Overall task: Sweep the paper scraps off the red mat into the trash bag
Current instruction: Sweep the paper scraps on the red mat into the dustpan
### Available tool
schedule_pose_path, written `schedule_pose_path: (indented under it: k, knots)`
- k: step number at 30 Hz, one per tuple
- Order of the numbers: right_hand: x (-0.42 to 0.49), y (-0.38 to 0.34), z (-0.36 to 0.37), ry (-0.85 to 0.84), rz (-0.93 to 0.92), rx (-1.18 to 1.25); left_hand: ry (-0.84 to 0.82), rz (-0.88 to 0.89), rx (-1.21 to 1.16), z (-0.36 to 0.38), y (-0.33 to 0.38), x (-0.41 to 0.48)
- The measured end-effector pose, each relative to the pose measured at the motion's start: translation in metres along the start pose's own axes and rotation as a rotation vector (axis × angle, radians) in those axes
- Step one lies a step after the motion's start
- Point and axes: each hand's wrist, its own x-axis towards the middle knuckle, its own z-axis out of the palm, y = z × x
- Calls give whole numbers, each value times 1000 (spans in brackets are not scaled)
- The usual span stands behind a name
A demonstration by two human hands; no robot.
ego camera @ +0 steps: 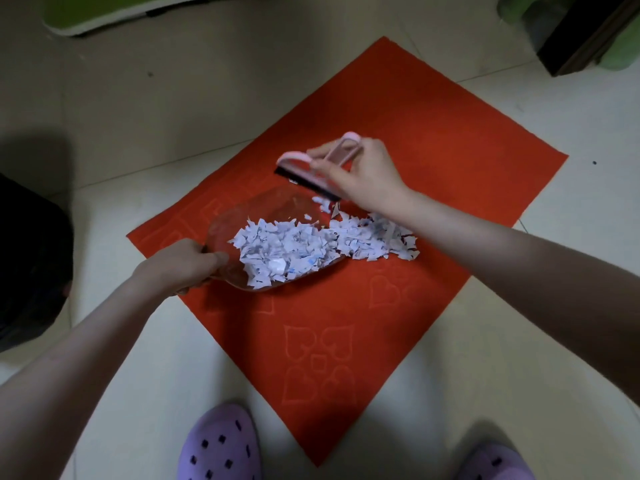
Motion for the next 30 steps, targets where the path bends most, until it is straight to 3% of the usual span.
schedule_pose_path:
  k: [3,9,17,21,23,26,28,30]
  knots:
    - [21,11,1,72,54,-181,16,6,2,-3,-5,0]
    - [55,10,24,-8,100,-434,-6,-8,-33,-10,-15,-1]
    - [62,0,8,-487,15,-620,-24,-23,-39,-10,-18,1]
    - [36,-2,-29,-664,2,-540,-7,-9,-21,-10,-19,2]
    - [27,-2,-46,-585,23,-440,-7,-1,-19,-8,-19,3]
    - [23,8,-58,-277,44,-368,-5,13,-8,-8,-16,3]
    - [20,21,-56,-97,97,-423,-2,18,4,-8,-13,3]
    - [15,36,-48,-46,177,-489,0,19,14,-9,-11,3]
